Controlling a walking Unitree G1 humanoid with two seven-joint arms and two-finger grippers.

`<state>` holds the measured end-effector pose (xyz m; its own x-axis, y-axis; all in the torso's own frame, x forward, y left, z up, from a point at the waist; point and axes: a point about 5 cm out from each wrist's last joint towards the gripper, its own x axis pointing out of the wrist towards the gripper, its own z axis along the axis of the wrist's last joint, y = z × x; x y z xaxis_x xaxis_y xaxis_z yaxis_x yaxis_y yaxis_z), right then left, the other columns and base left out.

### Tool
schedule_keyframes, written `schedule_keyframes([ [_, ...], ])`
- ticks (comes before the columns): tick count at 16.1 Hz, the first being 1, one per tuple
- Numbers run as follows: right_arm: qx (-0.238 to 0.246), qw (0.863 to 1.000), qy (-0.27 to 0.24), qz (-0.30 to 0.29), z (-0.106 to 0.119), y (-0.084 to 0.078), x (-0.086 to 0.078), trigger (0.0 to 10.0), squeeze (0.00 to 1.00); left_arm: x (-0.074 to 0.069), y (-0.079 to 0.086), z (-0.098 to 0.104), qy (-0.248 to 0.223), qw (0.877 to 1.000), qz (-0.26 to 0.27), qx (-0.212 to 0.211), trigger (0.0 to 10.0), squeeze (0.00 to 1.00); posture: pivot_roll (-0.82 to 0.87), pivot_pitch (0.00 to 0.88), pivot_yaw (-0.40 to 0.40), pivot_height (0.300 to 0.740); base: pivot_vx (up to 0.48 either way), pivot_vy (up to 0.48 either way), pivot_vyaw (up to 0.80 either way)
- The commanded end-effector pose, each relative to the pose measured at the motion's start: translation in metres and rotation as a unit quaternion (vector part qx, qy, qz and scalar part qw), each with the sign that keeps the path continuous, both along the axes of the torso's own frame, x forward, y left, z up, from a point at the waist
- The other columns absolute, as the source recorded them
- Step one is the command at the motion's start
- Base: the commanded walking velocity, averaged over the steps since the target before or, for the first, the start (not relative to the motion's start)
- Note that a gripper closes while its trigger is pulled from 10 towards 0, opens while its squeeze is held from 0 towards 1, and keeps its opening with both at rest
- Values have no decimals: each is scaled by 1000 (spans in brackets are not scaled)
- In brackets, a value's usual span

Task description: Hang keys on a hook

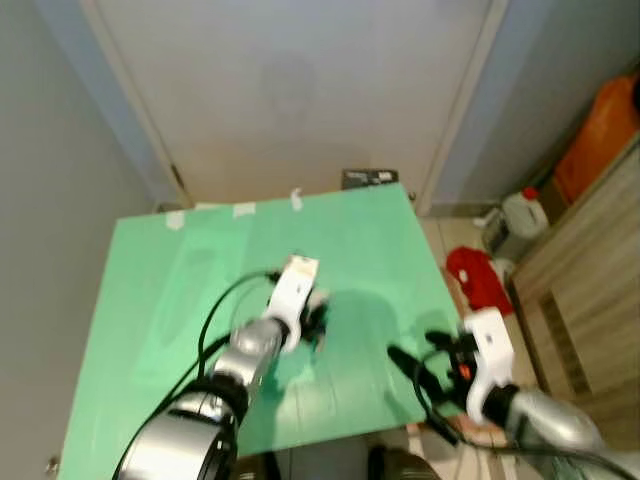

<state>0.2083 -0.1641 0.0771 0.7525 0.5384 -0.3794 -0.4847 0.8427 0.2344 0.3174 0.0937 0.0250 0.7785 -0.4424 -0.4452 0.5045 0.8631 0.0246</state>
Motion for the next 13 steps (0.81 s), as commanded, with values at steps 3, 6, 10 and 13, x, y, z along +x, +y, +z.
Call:
schedule_keyframes([
  [3, 2, 999, -31, -13, -2, 9, 32, 10000, 0, 18, -2, 35, -95, 995, 0, -27, 0, 0, -81, 0, 25, 740, 0, 0, 0],
  [6, 14, 999, -52, -6, 1, 23, 55, 10000, 0, 21, -1, 53, -139, 989, -10, -43, 0, 0, -30, 0, 17, 740, 0, 0, 0],
  [10, 24, 993, -99, -52, 6, 35, 85, 10000, 0, 11, 15, 67, -205, 976, 58, -45, 0, 0, 22, 0, 21, 740, 0, 0, 0],
  [13, 27, 990, -119, -75, 9, 34, 92, 10000, 0, 7, 30, 68, -214, 971, 103, -41, 0, 0, 22, 0, 31, 740, 0, 0, 0],
])
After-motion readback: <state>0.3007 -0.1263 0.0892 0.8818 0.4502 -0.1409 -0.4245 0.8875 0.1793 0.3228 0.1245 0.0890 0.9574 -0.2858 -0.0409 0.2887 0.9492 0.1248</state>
